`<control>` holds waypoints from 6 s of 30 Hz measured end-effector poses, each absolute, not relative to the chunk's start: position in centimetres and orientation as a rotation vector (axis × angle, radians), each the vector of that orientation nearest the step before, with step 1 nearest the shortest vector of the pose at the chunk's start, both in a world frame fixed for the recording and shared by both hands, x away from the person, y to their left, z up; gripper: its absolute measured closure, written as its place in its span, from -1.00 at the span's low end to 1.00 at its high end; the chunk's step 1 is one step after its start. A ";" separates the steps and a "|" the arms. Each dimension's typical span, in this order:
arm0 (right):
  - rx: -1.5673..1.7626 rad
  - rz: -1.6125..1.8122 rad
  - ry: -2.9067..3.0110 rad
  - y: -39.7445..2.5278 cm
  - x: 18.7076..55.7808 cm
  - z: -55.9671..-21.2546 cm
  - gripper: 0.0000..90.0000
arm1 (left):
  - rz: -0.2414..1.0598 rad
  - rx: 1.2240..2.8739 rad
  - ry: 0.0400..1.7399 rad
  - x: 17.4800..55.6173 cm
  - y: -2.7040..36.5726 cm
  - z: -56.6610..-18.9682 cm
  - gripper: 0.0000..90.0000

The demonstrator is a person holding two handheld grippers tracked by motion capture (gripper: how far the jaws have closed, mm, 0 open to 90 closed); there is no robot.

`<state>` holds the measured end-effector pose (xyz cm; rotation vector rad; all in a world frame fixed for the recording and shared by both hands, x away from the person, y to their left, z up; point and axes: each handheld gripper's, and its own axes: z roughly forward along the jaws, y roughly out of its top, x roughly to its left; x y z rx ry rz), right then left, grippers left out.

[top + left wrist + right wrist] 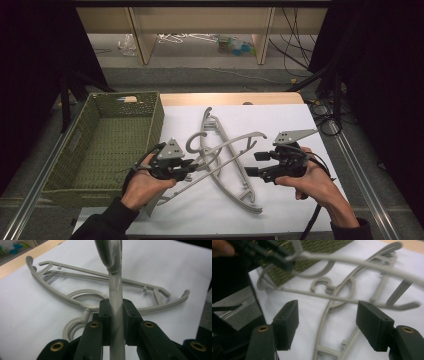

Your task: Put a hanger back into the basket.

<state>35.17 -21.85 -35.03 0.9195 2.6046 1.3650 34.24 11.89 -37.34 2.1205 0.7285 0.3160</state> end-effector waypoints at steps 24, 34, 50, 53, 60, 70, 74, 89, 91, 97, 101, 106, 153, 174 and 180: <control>0.887 1.347 2.663 -19.7 33.9 -39.8 -0.39 | 0.162 1.798 0.876 32.5 19.8 -29.4 0.76; 0.927 1.344 2.665 -20.2 34.0 -40.3 -0.39 | 0.331 1.752 0.992 33.9 26.4 -25.8 0.76; 0.936 1.323 2.689 -20.0 34.0 -40.8 -0.39 | 0.517 1.771 1.143 36.9 33.6 -27.2 0.75; 0.931 1.320 2.687 -20.0 34.1 -40.9 -0.39 | 0.555 1.821 1.152 37.9 35.3 -28.0 0.75; 0.944 1.322 2.689 -19.9 34.1 -41.0 -0.39 | 0.569 1.907 1.156 38.7 37.2 -29.9 0.75; 0.935 1.307 2.708 -19.8 34.2 -41.2 -0.39 | 0.543 1.908 1.178 40.0 37.8 -31.6 0.75; 0.924 1.311 2.701 -19.9 34.1 -41.2 -0.38 | 0.530 1.960 1.170 40.8 37.3 -32.2 0.75; 0.909 1.296 2.722 -19.8 34.2 -41.4 -0.38 | 0.480 2.135 1.202 42.9 36.1 -35.0 0.75; 0.927 1.298 2.727 -19.9 34.2 -41.4 -0.38 | 0.481 2.108 1.206 43.2 35.8 -35.5 0.75; 0.929 1.292 2.727 -19.9 34.1 -41.5 -0.38 | 0.487 2.082 1.214 43.8 35.6 -36.0 0.74; 0.929 1.290 2.727 -19.9 34.1 -41.5 -0.37 | 0.459 2.102 1.263 44.0 35.8 -37.2 0.74; 0.912 1.286 2.737 -19.8 34.1 -41.5 -0.37 | 0.451 2.080 1.362 43.9 36.5 -38.3 0.72; 0.936 1.349 2.575 -18.4 33.9 -42.3 -0.41 | 0.359 1.783 0.957 29.2 22.6 -38.7 -0.41; 0.941 1.308 2.596 -18.0 34.0 -42.9 -0.42 | 0.365 1.810 0.880 27.2 18.5 -42.9 -0.65; 0.940 1.266 2.607 -17.6 34.3 -43.3 -0.41 | 0.355 1.824 0.856 26.5 17.7 -43.2 -0.65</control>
